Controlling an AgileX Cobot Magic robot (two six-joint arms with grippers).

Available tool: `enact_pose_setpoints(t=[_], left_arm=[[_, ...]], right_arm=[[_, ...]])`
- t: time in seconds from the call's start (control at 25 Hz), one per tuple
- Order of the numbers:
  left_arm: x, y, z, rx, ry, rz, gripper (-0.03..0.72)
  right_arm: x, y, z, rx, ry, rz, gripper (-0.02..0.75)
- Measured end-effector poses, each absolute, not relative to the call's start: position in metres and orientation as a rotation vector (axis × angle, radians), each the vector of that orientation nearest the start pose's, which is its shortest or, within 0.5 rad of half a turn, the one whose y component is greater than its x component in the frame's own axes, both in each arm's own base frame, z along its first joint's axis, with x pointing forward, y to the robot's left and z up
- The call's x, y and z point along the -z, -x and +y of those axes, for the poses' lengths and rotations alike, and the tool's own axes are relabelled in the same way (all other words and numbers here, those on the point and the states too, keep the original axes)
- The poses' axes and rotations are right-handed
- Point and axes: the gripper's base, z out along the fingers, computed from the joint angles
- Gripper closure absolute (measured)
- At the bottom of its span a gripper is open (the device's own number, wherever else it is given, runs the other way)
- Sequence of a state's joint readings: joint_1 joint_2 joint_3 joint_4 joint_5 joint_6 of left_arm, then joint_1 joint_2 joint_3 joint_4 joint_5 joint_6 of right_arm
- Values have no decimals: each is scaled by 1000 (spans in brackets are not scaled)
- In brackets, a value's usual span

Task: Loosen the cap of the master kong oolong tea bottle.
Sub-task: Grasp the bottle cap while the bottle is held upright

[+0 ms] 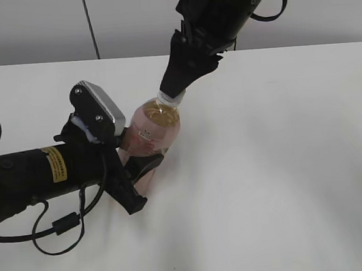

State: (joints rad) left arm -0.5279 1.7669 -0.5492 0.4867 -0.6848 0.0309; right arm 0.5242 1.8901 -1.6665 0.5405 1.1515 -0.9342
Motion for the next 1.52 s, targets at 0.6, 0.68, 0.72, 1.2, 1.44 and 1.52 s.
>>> enact_pose_setpoints(t=[0.6,0.68,0.72,1.2,1.44,1.52], left_arm=[[-134,-244,-171,374,-1073,1764,326],[-134,-244,-171,374,-1073,1764,326],[-134,-244,-171,374,-1073,1763,326],[-134,-243,-172,382,-1083,1753,326],[-134,-243,-172,384,-1086,1751,326],[-134,-243,-172,384,-1086,1751,326]], right_arm=[[-296,-312,265,-360,2204,1341,472],[-295,-312,264,-343,2220,1323,472],[-295,-312,264,-340,2223,1320,472],[-285,-312,264,-312,2297,1311,365],[-291,-308,262,-338,2289,1335,255],[-300,-305,260,-338,2256,1355,225]])
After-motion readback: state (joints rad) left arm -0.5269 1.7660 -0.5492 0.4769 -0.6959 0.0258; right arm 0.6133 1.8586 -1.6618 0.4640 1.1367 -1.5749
